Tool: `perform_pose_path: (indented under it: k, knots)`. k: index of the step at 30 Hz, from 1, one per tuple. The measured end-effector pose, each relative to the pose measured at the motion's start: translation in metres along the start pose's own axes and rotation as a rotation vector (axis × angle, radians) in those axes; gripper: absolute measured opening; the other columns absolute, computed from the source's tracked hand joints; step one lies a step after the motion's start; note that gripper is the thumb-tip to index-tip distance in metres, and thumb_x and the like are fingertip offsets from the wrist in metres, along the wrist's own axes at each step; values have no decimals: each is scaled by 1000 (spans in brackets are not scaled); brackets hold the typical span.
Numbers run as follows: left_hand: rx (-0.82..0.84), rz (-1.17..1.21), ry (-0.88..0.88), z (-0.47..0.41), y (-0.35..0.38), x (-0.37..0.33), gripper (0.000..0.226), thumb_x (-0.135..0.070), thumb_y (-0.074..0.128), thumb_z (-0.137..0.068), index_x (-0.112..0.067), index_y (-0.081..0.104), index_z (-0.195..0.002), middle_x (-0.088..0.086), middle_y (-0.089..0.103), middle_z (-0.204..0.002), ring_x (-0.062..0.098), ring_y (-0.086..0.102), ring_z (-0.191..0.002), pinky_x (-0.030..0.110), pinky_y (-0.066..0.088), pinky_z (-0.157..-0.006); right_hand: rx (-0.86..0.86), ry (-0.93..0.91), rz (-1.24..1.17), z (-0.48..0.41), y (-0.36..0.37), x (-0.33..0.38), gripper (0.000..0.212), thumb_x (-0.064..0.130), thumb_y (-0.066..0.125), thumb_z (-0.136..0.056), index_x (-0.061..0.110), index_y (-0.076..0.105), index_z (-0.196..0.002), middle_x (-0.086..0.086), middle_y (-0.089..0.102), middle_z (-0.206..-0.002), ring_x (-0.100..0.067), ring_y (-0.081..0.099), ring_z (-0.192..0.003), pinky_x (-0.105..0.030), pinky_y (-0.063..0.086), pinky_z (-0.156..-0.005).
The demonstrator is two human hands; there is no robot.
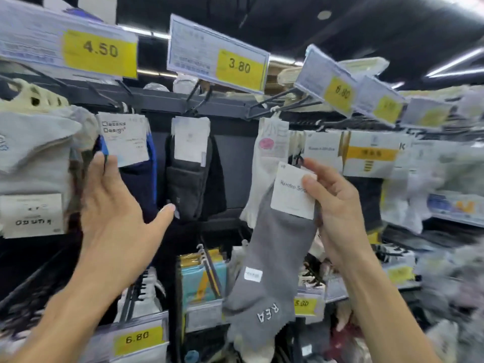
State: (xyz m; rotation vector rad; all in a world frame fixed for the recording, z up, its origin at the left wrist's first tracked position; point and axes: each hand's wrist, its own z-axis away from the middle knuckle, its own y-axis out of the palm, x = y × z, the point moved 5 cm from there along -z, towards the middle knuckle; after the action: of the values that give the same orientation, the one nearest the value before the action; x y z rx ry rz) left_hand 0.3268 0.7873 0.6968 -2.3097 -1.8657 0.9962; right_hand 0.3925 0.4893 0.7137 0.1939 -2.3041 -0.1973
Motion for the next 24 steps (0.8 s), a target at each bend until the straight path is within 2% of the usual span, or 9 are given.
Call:
perform_pose_path:
  k: [3, 7, 12, 14, 17, 19, 21, 22, 24]
  knots:
    - [-17, 46, 105, 15, 11, -36, 104, -32, 80, -78, -11, 11, -152, 14, 4, -162, 25, 3, -150, 56, 10, -121, -27, -49, 39, 1, -17, 5, 23, 16, 64, -93, 28, 73, -110, 2, 76, -101, -12, 71, -92, -23, 57, -72]
    - [177, 164, 202, 24, 41, -75, 94, -38, 71, -83, -15, 13, -154, 5, 6, -163, 17, 2, -150, 50, 8, -123, -186, -198, 177, -18, -48, 17, 20, 24, 65, -90, 35, 72, -105, 5, 73, -98, -8, 66, -90, -26, 55, -75]
    - [459, 300, 275, 28, 91, -127, 93, -44, 63, -87, -22, 4, -155, -4, -1, -164, 13, -1, -151, 43, 5, -124, -343, -249, 269, -78, -71, 23, 18, 13, 59, -97, 27, 66, -106, 14, 63, -84, 10, 58, -72, -12, 45, -71]
    - [527, 429, 208, 24, 110, -143, 90, -38, 63, -89, -21, 3, -154, -7, -3, -161, 13, 1, -150, 35, 8, -122, -307, -252, 305, -94, -68, 21, 20, 11, 59, -96, 30, 66, -102, 13, 62, -84, 11, 55, -70, -11, 44, -69]
    - [410, 582, 44, 8, 122, -149, 85, -21, 62, -91, -18, 4, -152, -4, 0, -158, 10, 21, -137, 29, 24, -111, -213, -322, 348, -102, -59, 18, 20, 8, 59, -94, 27, 63, -99, 11, 62, -86, 6, 56, -72, -13, 45, -69]
    - [339, 616, -57, -3, 124, -144, 82, -15, 61, -92, -22, 6, -153, 1, 15, -157, 11, 39, -121, 32, 35, -98, -164, -337, 406, -105, -57, 15, 14, 10, 58, -95, 21, 63, -102, 10, 62, -86, -1, 56, -73, -20, 47, -68]
    - [344, 654, -140, -8, 126, -139, 80, -8, 57, -93, -29, 8, -153, -3, 40, -144, 16, 54, -112, 35, 43, -89, -112, -348, 484, -106, -55, 14, 13, 12, 57, -96, 17, 64, -105, 12, 61, -86, -1, 55, -71, -20, 45, -65]
    - [356, 674, -168, -9, 126, -137, 80, -6, 55, -92, -30, 9, -153, -5, 45, -137, 19, 57, -111, 36, 46, -87, -92, -347, 522, -106, -55, 13, 15, 11, 57, -95, 16, 63, -108, 13, 61, -87, 1, 54, -71, -18, 44, -65]
    - [352, 702, -197, -2, 121, -137, 79, -4, 55, -91, -30, 13, -152, -3, 35, -146, 20, 51, -124, 36, 46, -95, -65, -308, 568, -106, -55, 10, 25, 5, 57, -94, 12, 61, -117, 7, 63, -98, -5, 59, -81, -21, 49, -73]
